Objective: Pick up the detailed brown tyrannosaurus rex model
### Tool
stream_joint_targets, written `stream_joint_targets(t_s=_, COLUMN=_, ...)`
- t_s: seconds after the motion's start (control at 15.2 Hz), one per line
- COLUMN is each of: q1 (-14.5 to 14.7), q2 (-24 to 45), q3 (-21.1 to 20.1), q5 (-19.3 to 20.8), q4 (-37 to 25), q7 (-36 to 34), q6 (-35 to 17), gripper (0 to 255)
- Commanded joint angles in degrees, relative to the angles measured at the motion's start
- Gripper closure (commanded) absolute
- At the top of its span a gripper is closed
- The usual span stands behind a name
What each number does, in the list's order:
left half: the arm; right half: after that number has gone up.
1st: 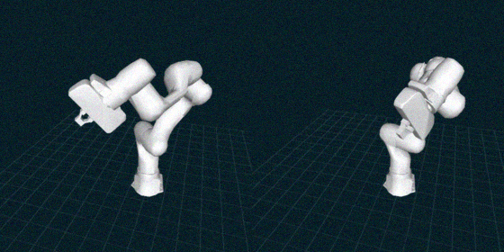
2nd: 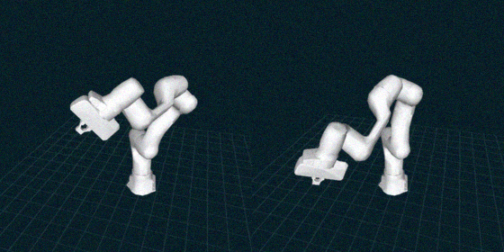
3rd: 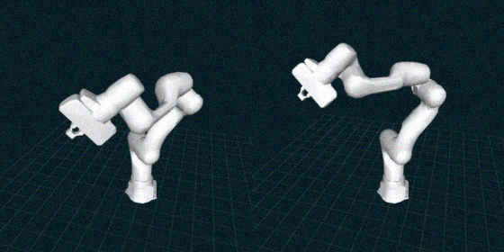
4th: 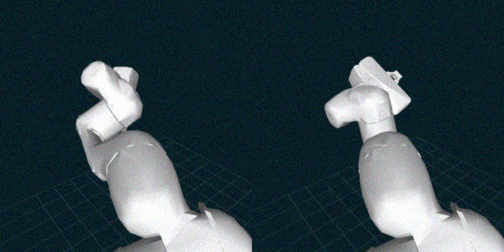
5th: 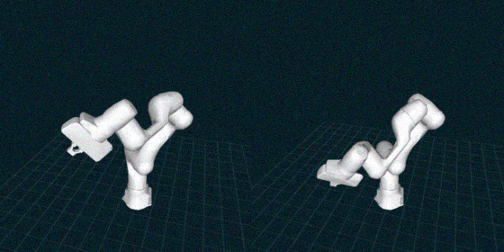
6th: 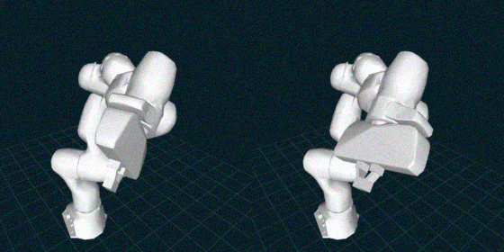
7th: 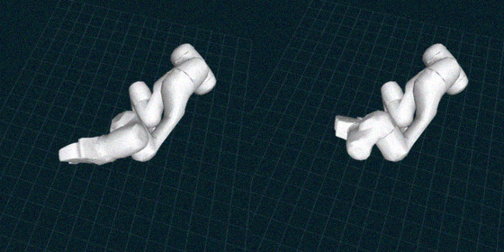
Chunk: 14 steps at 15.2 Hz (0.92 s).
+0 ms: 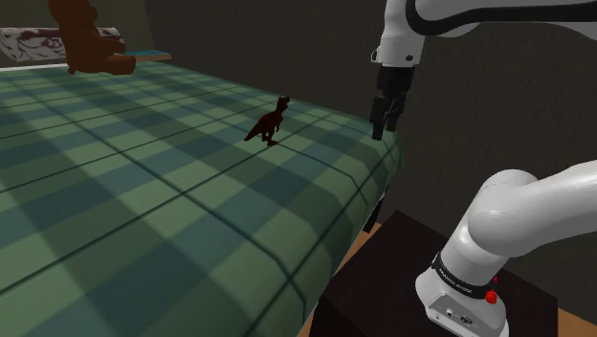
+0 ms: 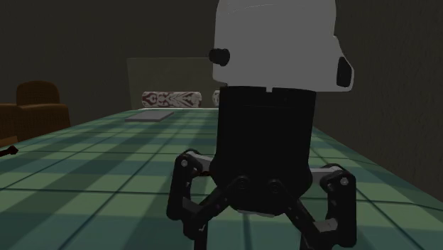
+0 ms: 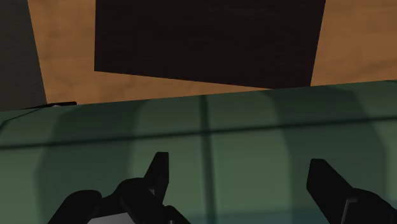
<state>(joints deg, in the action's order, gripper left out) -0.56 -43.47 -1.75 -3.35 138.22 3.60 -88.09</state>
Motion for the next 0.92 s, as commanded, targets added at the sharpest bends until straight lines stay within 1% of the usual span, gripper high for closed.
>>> stream_joint_targets(t_s=0.0, q1=0.0, q2=0.0, q3=0.0, q5=0.0, q4=0.0, q7=0.0, q6=0.0, gripper=0)
stream_joint_targets(t_s=0.26, q1=-1.3, q2=7.1, q3=-5.5, q5=-2.3, q4=-4.1, q7=-11.0, q6=-3.9, gripper=0)
stream_joint_targets(t_s=0.46, q1=-2.5, q2=13.1, q3=-9.2, q5=-2.9, q4=-8.3, q7=-19.3, q6=-6.4, gripper=0)
stream_joint_targets(t_s=0.66, q1=-3.9, q2=19.6, q3=-12.5, q5=-2.4, q4=-13.3, q7=-27.6, q6=-8.4, gripper=0)
stream_joint_targets(t_s=0.86, q1=-5.2, q2=26.5, q3=-15.4, q5=-0.8, q4=-19.1, q7=-36.0, q6=-9.6, gripper=0)
